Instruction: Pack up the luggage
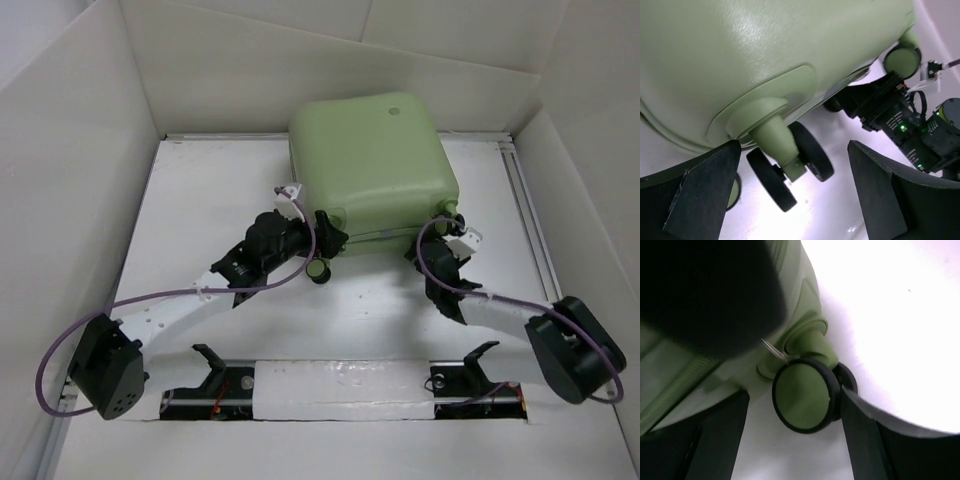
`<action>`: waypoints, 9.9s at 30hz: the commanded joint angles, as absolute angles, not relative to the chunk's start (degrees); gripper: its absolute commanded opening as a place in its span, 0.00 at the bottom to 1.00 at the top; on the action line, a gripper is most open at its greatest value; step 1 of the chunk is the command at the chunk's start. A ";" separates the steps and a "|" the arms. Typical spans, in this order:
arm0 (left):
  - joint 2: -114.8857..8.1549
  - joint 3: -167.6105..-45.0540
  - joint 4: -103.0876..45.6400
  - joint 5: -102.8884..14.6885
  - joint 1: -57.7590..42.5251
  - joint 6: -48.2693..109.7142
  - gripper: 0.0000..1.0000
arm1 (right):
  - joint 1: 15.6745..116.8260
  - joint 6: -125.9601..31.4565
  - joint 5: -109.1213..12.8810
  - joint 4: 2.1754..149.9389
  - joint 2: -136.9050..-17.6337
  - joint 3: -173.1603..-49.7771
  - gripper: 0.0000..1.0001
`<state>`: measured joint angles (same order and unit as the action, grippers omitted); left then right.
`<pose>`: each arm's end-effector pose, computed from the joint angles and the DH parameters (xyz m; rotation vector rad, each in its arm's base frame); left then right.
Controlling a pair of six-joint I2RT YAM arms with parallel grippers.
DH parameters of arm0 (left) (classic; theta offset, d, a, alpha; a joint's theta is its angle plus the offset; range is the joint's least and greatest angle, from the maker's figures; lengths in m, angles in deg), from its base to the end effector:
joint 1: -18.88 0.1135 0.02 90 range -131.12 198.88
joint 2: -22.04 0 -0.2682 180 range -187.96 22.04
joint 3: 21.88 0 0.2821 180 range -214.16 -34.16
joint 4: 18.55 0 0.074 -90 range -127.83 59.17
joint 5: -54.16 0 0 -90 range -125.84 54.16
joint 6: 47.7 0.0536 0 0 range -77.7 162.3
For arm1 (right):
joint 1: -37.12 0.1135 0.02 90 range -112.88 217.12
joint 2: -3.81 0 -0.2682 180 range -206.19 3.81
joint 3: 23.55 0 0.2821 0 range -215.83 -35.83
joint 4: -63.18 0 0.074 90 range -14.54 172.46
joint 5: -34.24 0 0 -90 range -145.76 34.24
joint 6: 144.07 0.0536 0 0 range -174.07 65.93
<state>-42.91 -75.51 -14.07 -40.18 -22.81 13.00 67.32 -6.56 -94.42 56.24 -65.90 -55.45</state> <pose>0.2285 -0.2089 0.2859 0.2529 1.7725 -0.9770 0.2323 0.0965 0.1327 0.6765 1.8679 0.1612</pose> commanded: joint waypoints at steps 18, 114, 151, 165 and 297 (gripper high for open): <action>-42.31 -77.84 -16.15 -20.29 -21.20 15.50 0.00 | 75.43 -17.42 -67.71 33.27 -85.32 -65.99 0.65; -74.98 -82.67 -6.13 -9.12 -23.22 14.00 0.78 | 80.98 -11.88 -74.57 64.56 -30.47 -50.17 0.65; -33.33 -50.51 -12.81 -15.27 -22.69 4.07 0.00 | 83.71 -21.71 -91.70 46.21 -37.85 -44.63 0.56; -33.07 -48.14 -11.13 -17.56 -22.69 2.40 0.00 | 71.67 -33.68 -77.48 17.01 -58.76 -45.24 0.53; -40.70 -78.98 -23.72 -9.63 -50.47 4.94 0.27 | 109.81 -9.07 -88.19 22.87 -66.12 -48.32 0.00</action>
<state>-35.04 -76.73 -35.82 -6.43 -53.10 2.47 107.34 -10.04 -90.39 19.67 -74.27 -51.15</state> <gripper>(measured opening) 0.344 0.009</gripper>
